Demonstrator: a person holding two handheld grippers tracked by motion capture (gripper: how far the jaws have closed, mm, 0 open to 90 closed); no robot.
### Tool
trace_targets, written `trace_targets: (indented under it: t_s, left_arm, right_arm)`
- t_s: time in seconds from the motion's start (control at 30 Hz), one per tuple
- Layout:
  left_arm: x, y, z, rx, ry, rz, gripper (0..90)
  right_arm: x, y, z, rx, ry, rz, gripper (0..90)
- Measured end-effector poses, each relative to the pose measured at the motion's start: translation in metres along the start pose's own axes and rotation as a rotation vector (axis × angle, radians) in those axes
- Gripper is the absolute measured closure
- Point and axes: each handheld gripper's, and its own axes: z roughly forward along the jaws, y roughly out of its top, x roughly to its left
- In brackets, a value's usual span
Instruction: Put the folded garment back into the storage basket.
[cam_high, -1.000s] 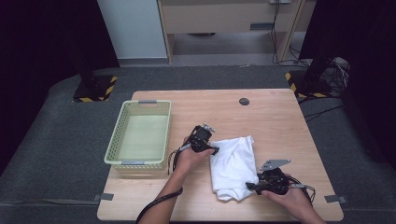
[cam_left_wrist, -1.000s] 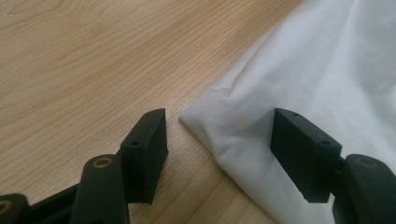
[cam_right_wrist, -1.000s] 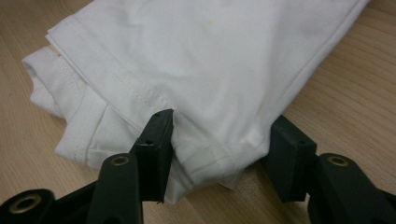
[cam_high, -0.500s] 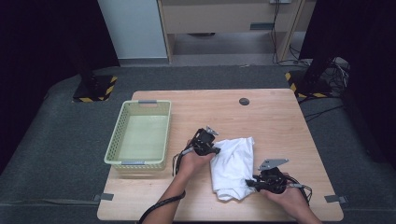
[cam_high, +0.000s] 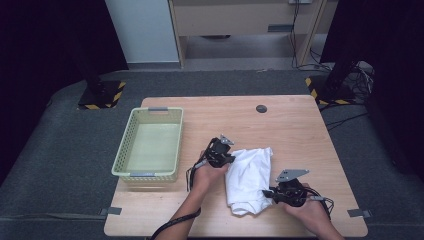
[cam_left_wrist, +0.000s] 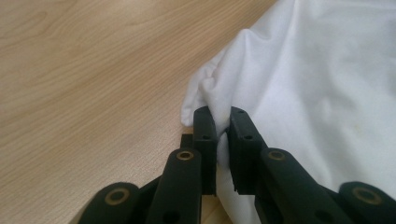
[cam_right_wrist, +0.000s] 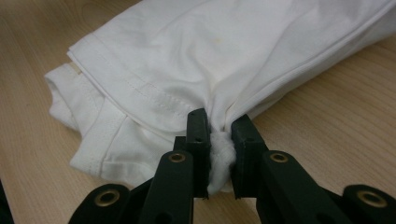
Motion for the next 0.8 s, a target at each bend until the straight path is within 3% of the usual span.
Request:
trace_targets:
  t_s: [0.3, 0.8]
  left_arm:
    - [-0.008, 0.008, -0.021, -0.023, 0.014, 0.042, 83.4]
    - [-0.008, 0.015, -0.049, -0.055, 0.026, 0.048, 83.5]
  right_arm:
    - [0.006, 0.013, -0.013, -0.023, 0.003, -0.029, 80.7]
    - [0.016, 0.029, -0.021, -0.042, 0.017, -0.056, 80.7]
